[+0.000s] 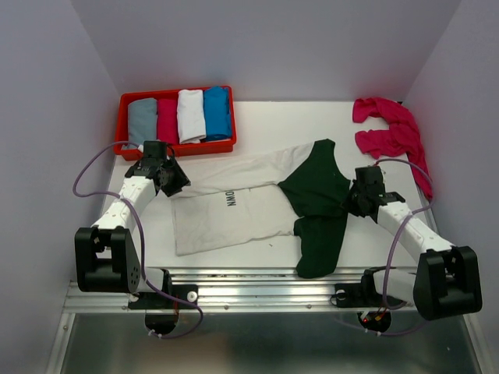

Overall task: Roll the t-shirts
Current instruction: Fold the T-shirt at the center of the board.

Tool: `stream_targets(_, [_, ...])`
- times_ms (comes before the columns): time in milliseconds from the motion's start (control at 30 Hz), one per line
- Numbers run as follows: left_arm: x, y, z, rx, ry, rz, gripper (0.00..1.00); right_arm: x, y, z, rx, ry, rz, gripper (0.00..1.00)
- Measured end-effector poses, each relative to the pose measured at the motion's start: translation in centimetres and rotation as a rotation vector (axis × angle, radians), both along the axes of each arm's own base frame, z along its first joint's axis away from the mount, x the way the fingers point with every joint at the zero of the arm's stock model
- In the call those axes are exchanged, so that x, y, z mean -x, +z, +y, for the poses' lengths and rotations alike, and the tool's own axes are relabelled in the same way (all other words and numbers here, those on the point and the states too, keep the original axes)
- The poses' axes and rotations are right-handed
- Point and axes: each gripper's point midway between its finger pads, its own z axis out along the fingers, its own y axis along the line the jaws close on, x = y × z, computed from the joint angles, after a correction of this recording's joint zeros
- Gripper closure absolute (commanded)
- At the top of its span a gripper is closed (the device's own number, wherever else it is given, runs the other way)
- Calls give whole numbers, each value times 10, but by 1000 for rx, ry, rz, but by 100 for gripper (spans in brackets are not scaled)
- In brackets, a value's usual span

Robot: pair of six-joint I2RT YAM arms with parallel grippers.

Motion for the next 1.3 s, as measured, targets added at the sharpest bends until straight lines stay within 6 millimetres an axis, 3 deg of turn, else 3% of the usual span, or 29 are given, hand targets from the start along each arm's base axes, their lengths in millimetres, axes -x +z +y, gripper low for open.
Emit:
stream_targets(133, [0, 0, 0, -1, 0, 0, 53, 4, -7, -8, 32, -42, 33, 99])
stream_targets(400, [0, 0, 0, -2, -3, 0, 53, 14, -31, -15, 73, -73, 157, 62])
stream_targets(433, [0, 0, 0, -2, -3, 0, 53, 15, -31, -16, 76, -71, 162, 58])
stream_targets(567, [0, 0, -3, 4, -12, -1, 53, 5, -12, -15, 78, -64, 119, 58])
stream_targets(767, [-2, -4, -18, 23, -56, 4, 53, -61, 54, -3, 49, -22, -63, 65])
stream_targets(833, [-6, -9, -21, 26, -65, 15, 53, -88, 65, 3, 36, -2, -105, 66])
stream_targets(1000, [-29, -25, -25, 27, -68, 44, 53, -140, 35, 25, -9, 76, -47, 67])
stream_targets(1133, [-43, -34, -26, 28, -65, 53, 53, -162, 6, 38, -47, 121, 10, 68])
stream_targets(1300, [-63, -42, -26, 28, -58, 48, 53, -179, -11, 46, -68, 140, 35, 68])
